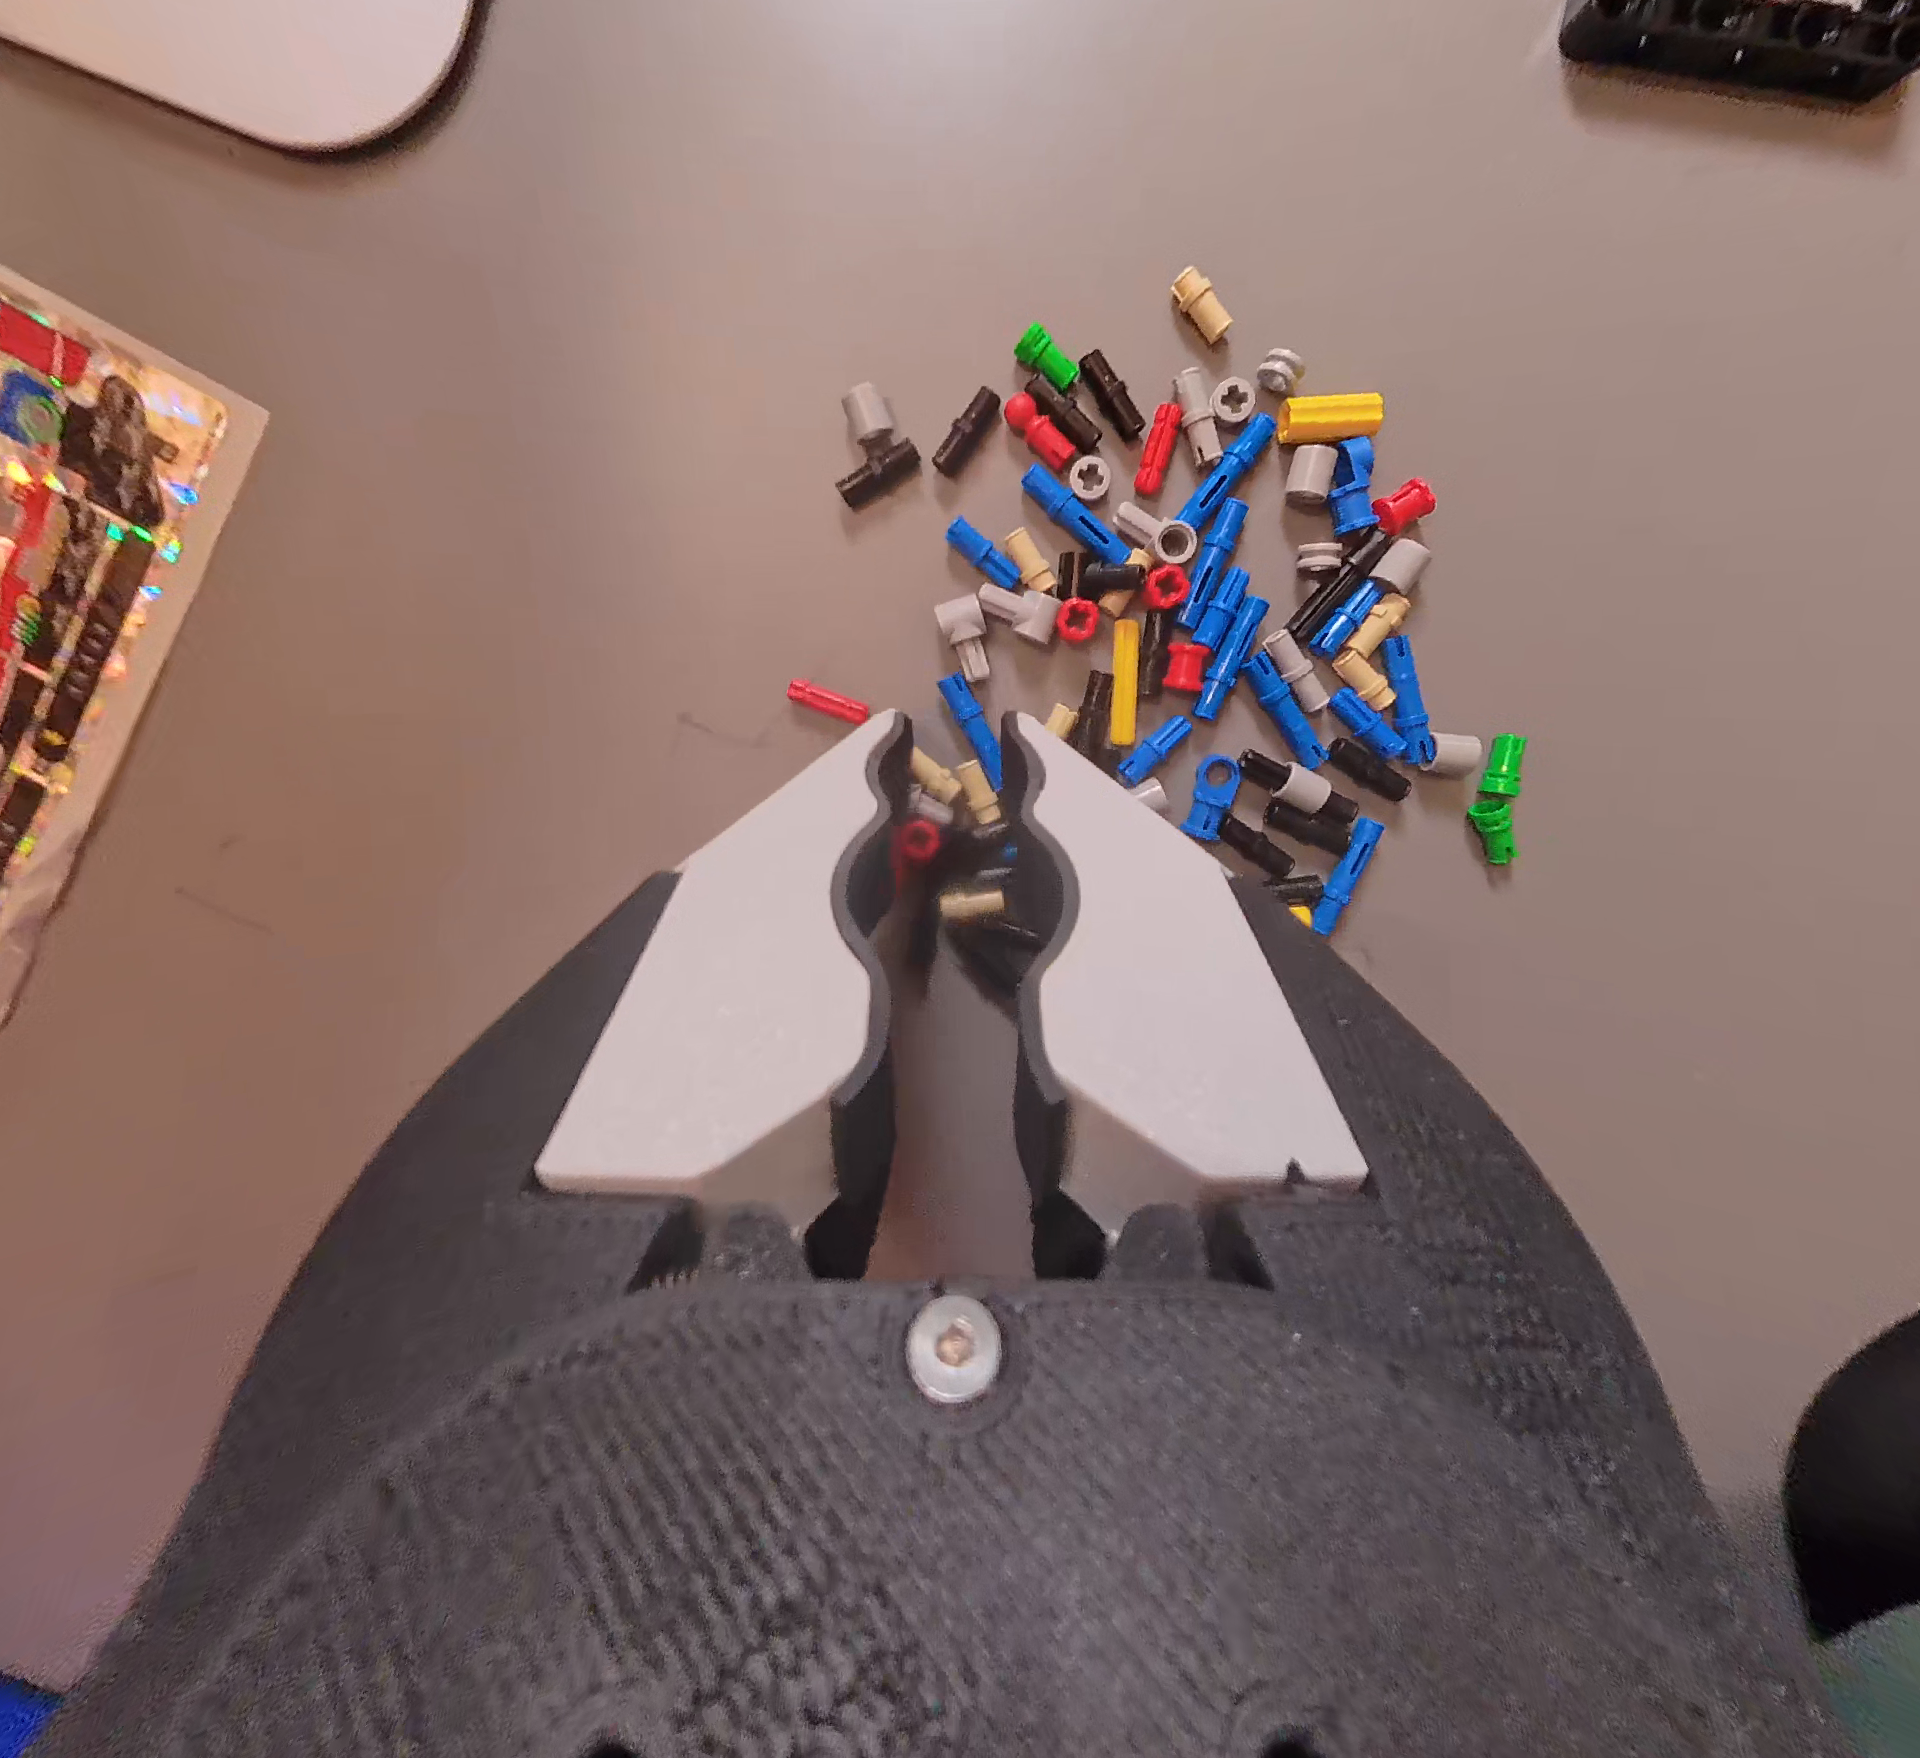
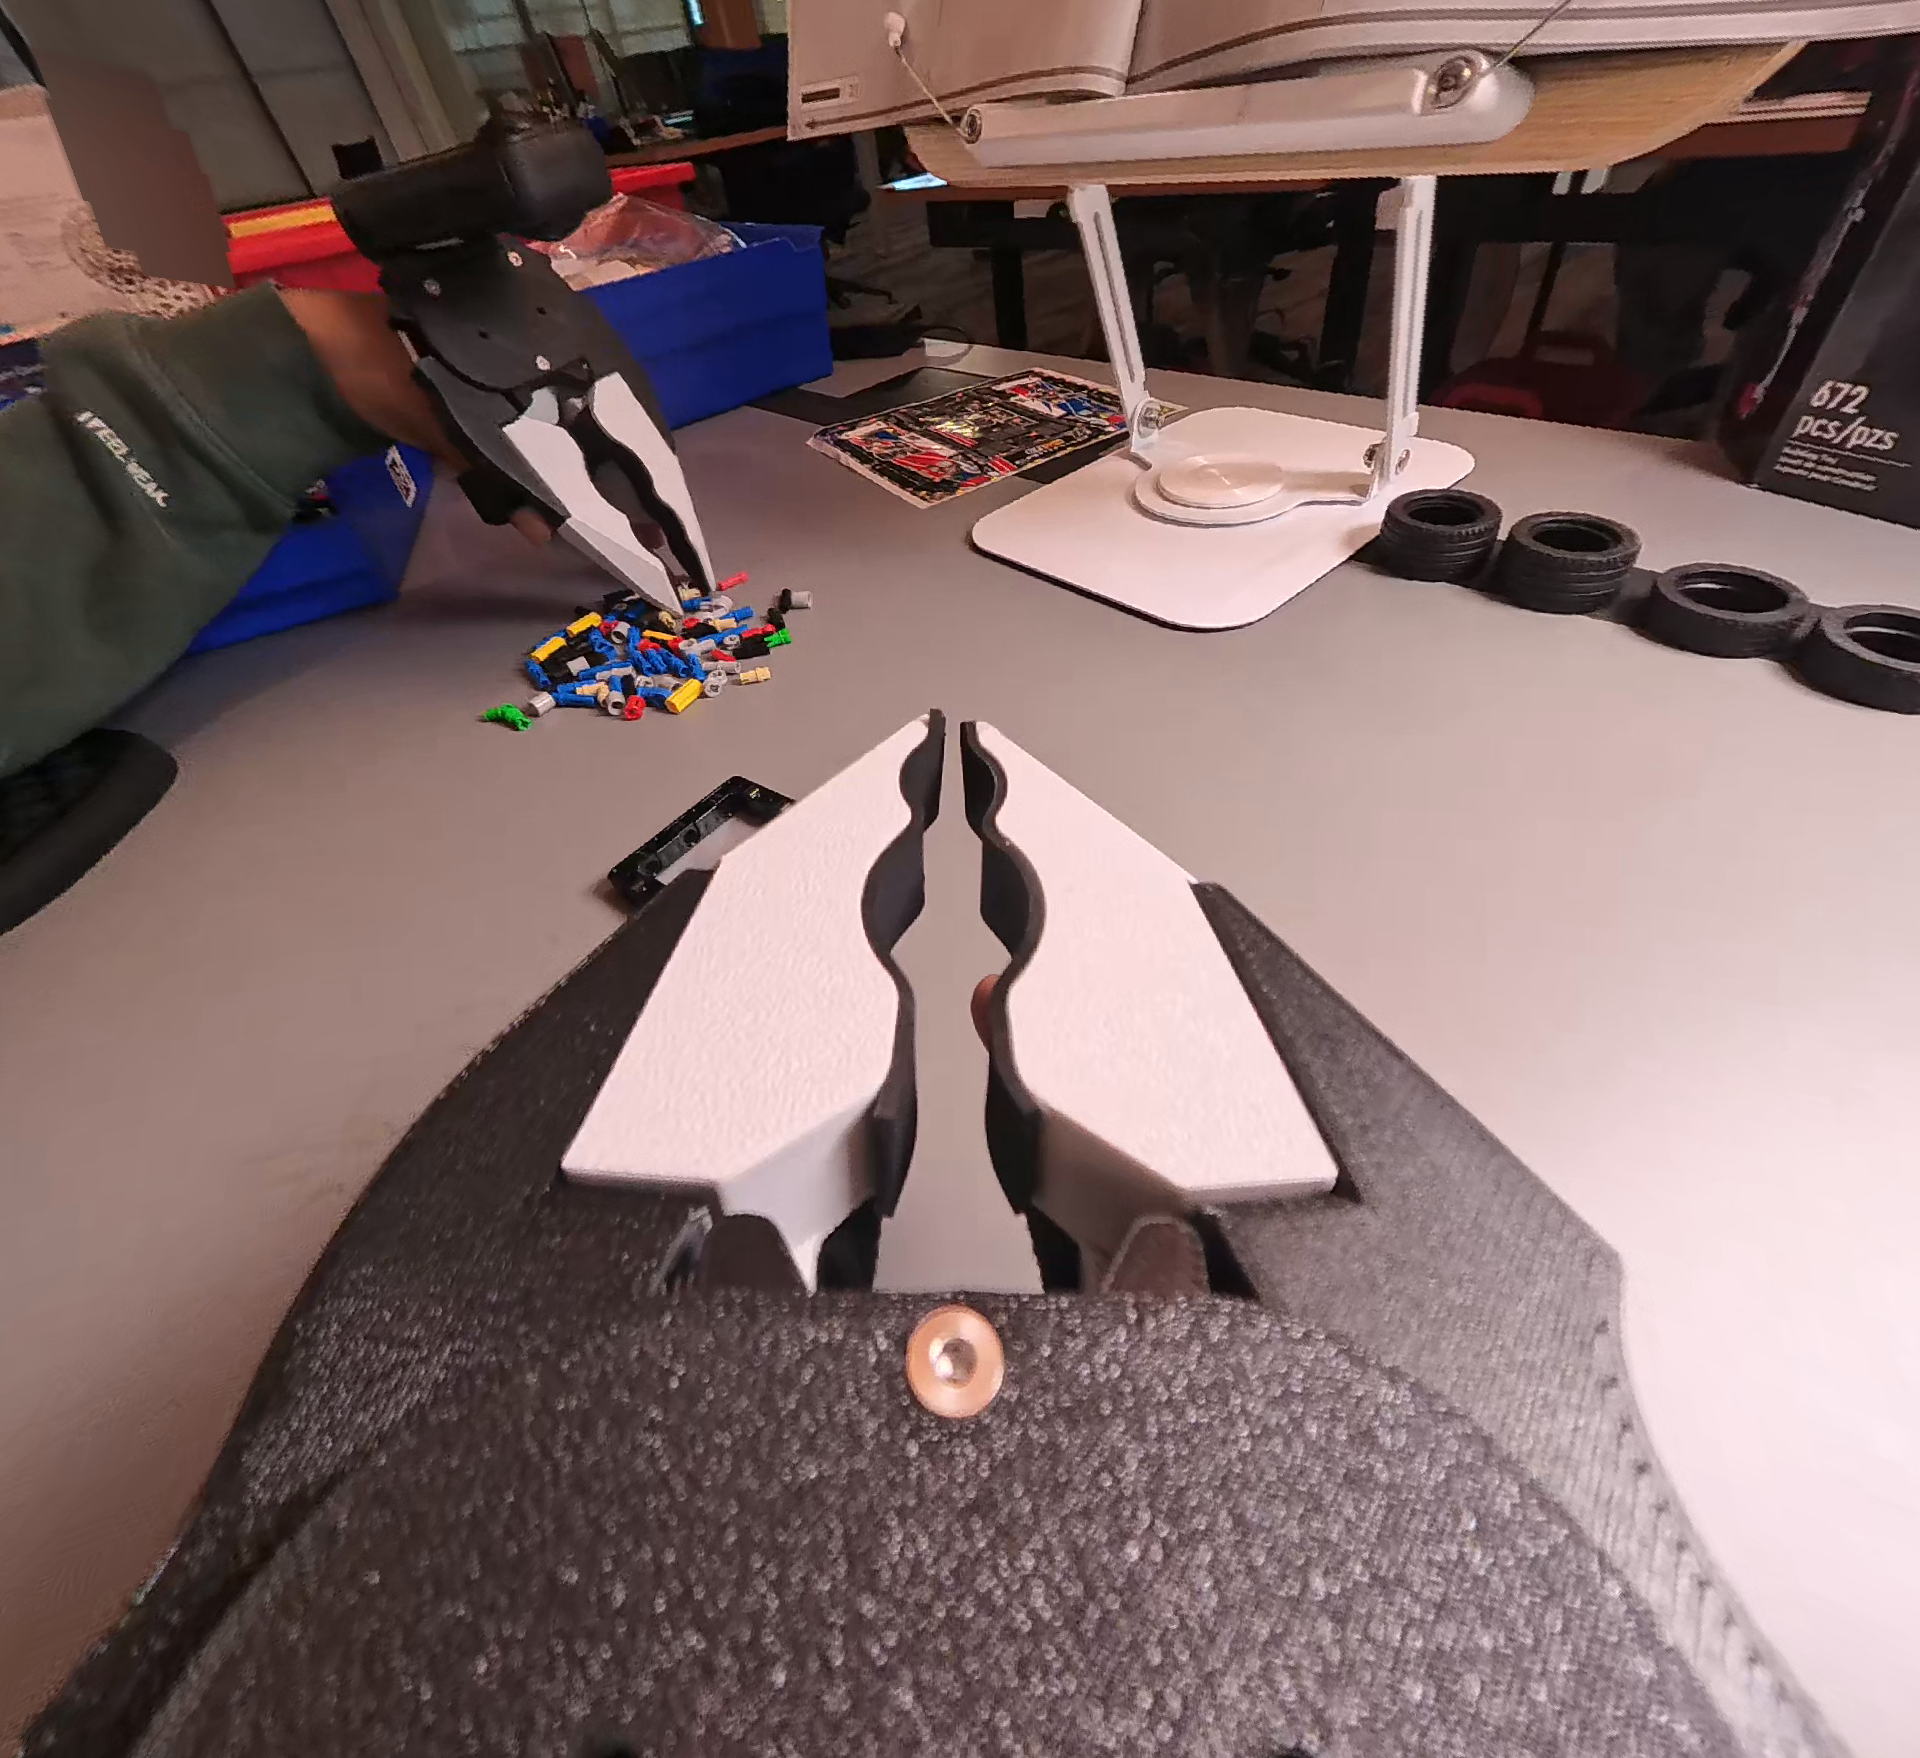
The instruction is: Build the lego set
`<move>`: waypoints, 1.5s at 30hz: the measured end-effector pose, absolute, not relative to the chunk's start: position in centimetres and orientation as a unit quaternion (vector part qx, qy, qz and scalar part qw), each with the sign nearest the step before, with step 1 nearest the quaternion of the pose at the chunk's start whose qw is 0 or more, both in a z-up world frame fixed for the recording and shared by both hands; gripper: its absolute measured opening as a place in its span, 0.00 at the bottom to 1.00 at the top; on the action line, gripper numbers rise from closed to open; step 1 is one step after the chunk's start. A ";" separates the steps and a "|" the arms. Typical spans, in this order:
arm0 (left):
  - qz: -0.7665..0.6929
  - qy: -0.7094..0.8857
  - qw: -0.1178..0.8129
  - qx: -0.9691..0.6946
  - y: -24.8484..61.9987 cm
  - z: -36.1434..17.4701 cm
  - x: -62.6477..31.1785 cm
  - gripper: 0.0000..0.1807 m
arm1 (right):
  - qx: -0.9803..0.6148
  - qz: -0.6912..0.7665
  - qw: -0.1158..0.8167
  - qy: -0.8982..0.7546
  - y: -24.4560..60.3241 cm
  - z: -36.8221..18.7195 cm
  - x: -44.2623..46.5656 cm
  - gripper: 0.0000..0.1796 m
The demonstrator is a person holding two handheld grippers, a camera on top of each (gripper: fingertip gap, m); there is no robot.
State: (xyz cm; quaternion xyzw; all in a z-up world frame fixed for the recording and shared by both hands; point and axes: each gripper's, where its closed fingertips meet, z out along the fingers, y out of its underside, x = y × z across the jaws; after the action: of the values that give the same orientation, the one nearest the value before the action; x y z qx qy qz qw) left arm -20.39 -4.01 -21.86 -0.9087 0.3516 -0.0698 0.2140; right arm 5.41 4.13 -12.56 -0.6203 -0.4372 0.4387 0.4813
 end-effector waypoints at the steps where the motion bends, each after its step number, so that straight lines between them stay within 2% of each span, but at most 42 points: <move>1: -0.078 0.342 0.210 -0.913 -4.1 -21.9 -20.3 0.06 | -0.620 0.434 0.483 -0.441 4.1 -12.6 5.3 0.00; 4: -0.092 0.309 0.200 -0.925 -4.2 -22.0 -20.2 0.02 | -0.623 0.421 0.486 -0.445 4.2 -13.0 5.2 0.00; 8: -0.069 0.311 0.198 -0.927 -4.1 -21.8 -19.9 0.02 | -0.628 0.425 0.484 -0.437 4.1 -12.9 5.0 0.00; 11: -0.082 0.301 0.248 -0.917 -3.4 -19.6 -19.2 0.02 | -0.623 0.424 0.491 -0.437 3.9 -12.6 5.0 0.00; 15: -0.127 0.258 0.364 -0.886 -2.3 -14.0 -18.8 0.02 | -0.606 0.419 0.506 -0.448 3.2 -11.8 5.0 0.00; 18: -0.224 0.239 0.429 -0.842 -2.2 -10.5 -16.8 0.02 | -0.580 0.427 0.508 -0.472 2.1 -11.1 4.2 0.01; 21: -0.333 0.261 0.452 -0.785 -3.0 -8.7 -13.3 0.02 | -0.536 0.454 0.493 -0.514 -0.2 -9.7 2.5 0.02; 25: -0.413 0.335 0.425 -0.732 -4.7 -8.6 -6.9 0.02 | -0.511 0.508 0.425 -0.548 -3.6 -8.5 0.1 0.06; 29: -0.461 0.373 0.368 -0.716 -6.3 -9.8 -2.2 0.02 | -0.462 0.472 0.423 -0.620 -5.3 -9.2 -0.9 0.10; 39: -0.469 0.419 0.310 -0.713 -8.4 -11.6 0.3 0.02 | -0.404 0.461 0.397 -0.683 -8.5 -10.8 -0.8 0.02; 42: -0.448 0.413 0.323 -0.724 -7.7 -11.5 -0.3 0.04 | -0.410 0.450 0.406 -0.682 -7.9 -10.9 -0.8 0.01; 43: -0.440 0.400 0.345 -0.726 -7.0 -10.7 -1.0 0.11 | -0.422 0.437 0.411 -0.679 -7.0 -10.9 -0.7 0.01; 45: -0.430 0.356 0.408 -0.722 -5.7 -7.6 -4.0 0.16 | -0.472 0.374 0.435 -0.669 -3.1 -11.6 0.3 0.01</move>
State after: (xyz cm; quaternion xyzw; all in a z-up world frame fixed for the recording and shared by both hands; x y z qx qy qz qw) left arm -4.04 -5.71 -7.65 -0.7223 0.3559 -0.4300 0.4084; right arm 0.30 -3.08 -11.60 -0.4718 -0.6695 0.3744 0.4348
